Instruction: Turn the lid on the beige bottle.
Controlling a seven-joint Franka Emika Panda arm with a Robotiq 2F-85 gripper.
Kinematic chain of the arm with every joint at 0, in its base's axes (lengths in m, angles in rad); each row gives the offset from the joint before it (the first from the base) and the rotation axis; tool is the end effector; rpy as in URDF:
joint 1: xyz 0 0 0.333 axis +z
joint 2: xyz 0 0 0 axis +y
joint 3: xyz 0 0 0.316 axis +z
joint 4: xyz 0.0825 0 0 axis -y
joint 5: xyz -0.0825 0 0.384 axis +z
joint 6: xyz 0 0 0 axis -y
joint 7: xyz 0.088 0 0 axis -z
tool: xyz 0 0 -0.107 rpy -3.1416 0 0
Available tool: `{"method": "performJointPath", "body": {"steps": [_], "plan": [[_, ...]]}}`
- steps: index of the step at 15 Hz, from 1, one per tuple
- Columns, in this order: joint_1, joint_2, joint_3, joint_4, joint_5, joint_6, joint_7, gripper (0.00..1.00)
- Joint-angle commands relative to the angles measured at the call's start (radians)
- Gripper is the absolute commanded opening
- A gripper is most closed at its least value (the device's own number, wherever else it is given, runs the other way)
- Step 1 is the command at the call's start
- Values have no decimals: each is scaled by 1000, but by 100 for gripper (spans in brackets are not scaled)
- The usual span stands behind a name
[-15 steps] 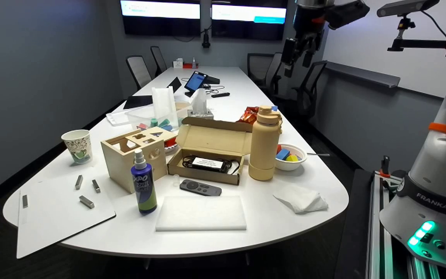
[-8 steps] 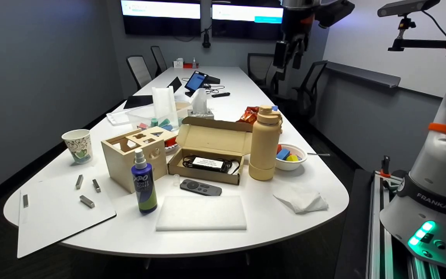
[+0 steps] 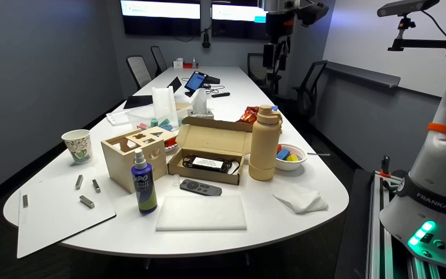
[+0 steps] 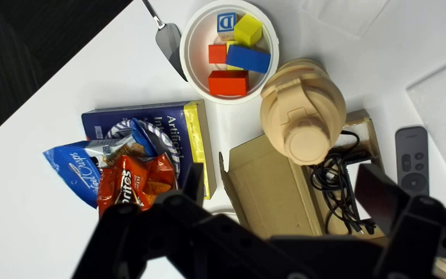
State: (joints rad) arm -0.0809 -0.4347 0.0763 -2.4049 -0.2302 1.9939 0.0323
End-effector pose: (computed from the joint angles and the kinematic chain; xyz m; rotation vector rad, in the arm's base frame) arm 0.4188 -0.0143 0.4776 2.8978 0.0711 0.0343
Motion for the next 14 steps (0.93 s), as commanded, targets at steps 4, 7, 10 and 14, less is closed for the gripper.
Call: {"method": "performJointPath", "body": {"steps": [4, 7, 10, 14], "plan": [[40, 131, -73, 41, 22, 9, -125, 100], [49, 161, -81, 38, 29, 25, -154, 100], [61, 188, -91, 38, 50, 48, -200, 100], [67, 207, -94, 38, 68, 60, -238, 100]]}}
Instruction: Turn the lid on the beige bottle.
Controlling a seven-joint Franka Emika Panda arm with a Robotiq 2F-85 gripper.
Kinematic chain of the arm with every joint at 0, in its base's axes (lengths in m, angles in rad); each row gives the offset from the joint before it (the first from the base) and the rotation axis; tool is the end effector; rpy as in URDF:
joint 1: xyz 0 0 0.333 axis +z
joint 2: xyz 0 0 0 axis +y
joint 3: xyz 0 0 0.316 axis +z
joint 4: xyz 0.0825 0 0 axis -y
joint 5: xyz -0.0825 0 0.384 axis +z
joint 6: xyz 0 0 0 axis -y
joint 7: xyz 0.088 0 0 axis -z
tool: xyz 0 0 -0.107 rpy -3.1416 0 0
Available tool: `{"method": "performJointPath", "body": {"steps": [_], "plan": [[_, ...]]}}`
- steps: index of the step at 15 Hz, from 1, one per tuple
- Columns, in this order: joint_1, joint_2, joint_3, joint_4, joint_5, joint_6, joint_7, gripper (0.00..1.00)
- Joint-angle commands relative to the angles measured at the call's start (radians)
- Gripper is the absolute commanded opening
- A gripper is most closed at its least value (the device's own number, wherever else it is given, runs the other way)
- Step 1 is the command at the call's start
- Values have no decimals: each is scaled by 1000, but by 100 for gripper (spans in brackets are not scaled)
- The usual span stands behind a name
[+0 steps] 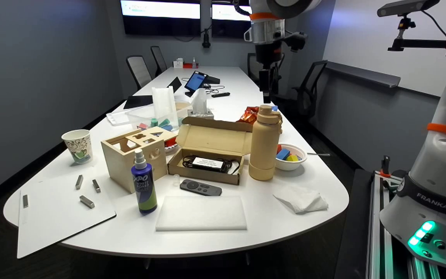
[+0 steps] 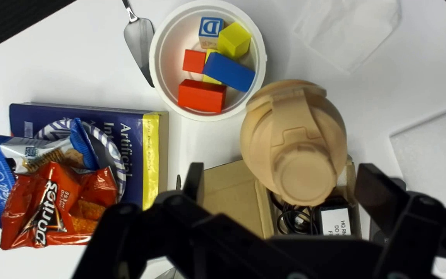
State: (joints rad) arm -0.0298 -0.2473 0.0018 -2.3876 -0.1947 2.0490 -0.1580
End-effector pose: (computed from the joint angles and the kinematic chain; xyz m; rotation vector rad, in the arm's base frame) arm 0.4485 -0.0231 0.4083 2.9583 0.3382 -0.1588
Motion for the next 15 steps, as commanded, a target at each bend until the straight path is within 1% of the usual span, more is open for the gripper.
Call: {"method": "performJointPath", "body": {"steps": [1, 8, 14, 15], "plan": [[17, 26, -20, 22, 39, 5, -57, 100], [29, 59, -22, 30, 82, -2, -123, 100], [28, 76, -22, 31, 100, 0, -137, 100], [28, 77, -22, 30, 101, 0, -136, 97]]}}
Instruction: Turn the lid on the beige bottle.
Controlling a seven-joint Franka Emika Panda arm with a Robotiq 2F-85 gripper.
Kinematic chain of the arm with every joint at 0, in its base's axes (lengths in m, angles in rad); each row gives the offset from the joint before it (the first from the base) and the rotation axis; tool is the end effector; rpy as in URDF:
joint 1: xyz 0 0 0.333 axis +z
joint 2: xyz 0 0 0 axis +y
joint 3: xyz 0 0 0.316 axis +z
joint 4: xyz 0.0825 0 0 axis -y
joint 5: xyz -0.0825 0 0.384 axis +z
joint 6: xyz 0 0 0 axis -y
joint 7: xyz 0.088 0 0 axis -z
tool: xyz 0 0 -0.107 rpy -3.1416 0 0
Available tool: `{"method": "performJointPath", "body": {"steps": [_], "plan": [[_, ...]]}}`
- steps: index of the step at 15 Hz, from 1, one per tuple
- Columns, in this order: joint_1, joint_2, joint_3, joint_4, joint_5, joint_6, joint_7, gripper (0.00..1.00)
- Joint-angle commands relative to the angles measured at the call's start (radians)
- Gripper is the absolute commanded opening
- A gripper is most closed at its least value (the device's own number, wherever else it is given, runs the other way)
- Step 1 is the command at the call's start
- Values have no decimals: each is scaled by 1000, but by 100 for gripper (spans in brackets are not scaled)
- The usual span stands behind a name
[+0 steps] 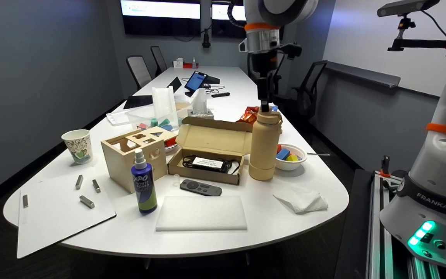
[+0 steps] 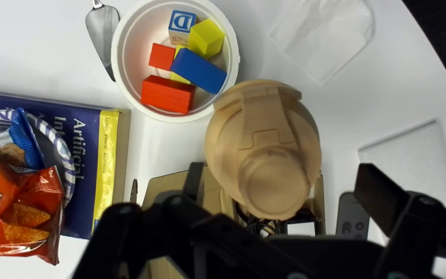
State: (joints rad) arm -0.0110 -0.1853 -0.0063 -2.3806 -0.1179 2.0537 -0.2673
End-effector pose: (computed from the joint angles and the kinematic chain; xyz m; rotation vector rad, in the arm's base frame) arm 0.4547 -0.0142 0.3831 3.0172 0.4752 -0.2358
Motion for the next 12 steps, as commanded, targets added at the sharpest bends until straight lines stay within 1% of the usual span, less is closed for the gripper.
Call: {"method": "performJointPath", "body": {"steps": [1, 2, 3, 4, 5, 8, 9, 10, 12], "plan": [[9, 15, -14, 22, 27, -3, -28, 74], [9, 15, -14, 22, 30, -3, -29, 72], [9, 15, -14, 22, 33, -3, -30, 68], [10, 14, -14, 21, 35, -4, -30, 61], [9, 15, -13, 22, 35, -5, -28, 51], [8, 14, -15, 22, 39, -6, -29, 29], [8, 13, -16, 22, 39, -5, -29, 37], [7, 11, -17, 21, 39, -5, -29, 21], [7, 9, -18, 21, 38, -5, -27, 21]]}}
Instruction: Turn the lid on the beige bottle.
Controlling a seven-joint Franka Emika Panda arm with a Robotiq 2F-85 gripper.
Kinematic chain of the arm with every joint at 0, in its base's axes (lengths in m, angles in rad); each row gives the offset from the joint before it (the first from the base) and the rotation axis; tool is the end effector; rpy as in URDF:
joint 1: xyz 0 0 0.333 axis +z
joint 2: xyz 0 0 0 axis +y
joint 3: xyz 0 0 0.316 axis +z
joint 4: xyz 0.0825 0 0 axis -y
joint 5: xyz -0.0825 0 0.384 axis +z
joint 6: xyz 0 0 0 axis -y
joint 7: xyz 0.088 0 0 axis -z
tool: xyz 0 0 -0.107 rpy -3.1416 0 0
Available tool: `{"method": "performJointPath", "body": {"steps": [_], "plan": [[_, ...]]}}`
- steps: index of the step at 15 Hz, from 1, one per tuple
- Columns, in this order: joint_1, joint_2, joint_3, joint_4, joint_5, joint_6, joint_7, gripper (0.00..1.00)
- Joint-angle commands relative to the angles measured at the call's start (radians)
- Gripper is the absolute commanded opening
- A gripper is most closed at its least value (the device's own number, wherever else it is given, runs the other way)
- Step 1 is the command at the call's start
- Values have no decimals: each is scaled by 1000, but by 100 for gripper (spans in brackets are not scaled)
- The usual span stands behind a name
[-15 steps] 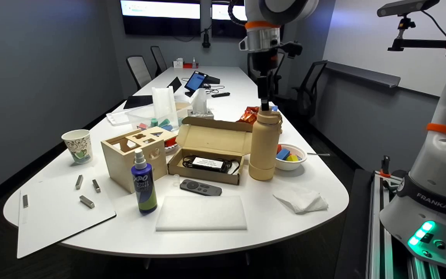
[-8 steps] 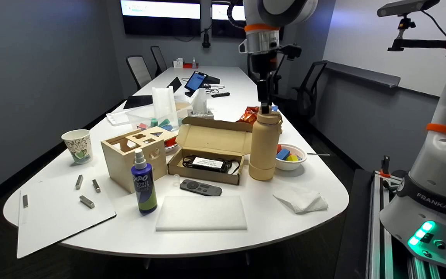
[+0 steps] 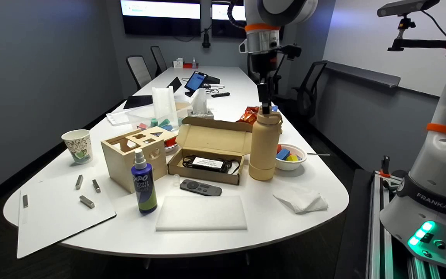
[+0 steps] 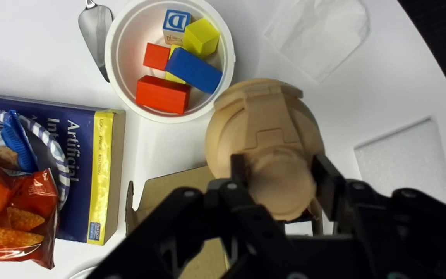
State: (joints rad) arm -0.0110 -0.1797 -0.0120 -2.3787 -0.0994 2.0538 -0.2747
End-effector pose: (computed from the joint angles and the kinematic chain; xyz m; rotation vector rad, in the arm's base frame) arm 0.4554 -0.0158 0.3813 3.0368 0.4662 -0.2396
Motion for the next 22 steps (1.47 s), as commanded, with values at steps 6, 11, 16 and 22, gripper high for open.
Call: {"method": "performJointPath", "body": {"steps": [6, 11, 16, 22], "plan": [[5, 10, -10, 22, -23, 14, -34, 21], [6, 8, -3, 15, -94, 35, -88, 21], [17, 14, 4, 10, -171, 47, -161, 21], [23, 23, -9, 25, -187, 35, -299, 21]]}}
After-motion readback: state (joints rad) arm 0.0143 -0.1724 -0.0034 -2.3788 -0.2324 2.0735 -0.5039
